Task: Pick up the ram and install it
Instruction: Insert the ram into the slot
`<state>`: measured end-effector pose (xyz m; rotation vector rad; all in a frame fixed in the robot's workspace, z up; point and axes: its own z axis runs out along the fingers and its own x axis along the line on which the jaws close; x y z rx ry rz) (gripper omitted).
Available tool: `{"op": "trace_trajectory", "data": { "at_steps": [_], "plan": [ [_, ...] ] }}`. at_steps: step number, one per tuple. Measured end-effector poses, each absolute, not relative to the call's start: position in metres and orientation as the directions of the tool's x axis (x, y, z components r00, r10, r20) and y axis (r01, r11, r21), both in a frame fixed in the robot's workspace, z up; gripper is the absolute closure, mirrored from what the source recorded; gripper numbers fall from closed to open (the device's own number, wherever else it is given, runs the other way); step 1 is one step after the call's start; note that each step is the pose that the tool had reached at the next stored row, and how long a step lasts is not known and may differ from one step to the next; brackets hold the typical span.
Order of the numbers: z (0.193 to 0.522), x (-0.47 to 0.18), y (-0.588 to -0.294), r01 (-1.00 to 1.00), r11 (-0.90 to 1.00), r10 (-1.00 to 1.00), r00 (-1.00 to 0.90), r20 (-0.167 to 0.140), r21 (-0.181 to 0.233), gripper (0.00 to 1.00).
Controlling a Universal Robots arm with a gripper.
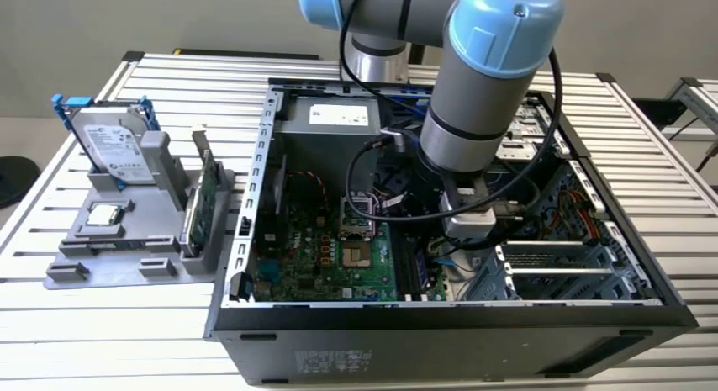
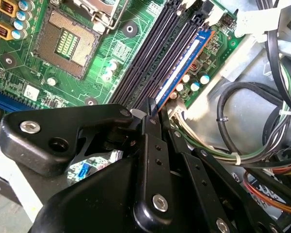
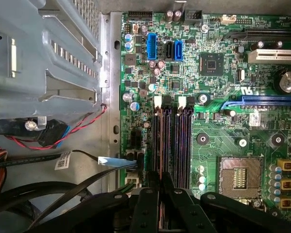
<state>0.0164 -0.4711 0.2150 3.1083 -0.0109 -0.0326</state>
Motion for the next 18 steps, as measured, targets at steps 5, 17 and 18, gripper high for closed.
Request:
{"op": "trace_trajectory", "data": {
  "at_steps": [5, 17, 18],
  "plan": [
    [0.2148, 0.0164, -0.4711, -0.007, -0.999, -0.007, 1.0, -0.021, 0.033, 1.0],
    [0.2148, 0.0187, -0.4705, -0.007, -0.999, -0.007, 1.0, -0.021, 0.033, 1.0],
    [0.2148, 0.0187, -0.4704, -0.007, -0.999, -0.007, 1.0, -0.021, 0.033, 1.0]
  ]
}}
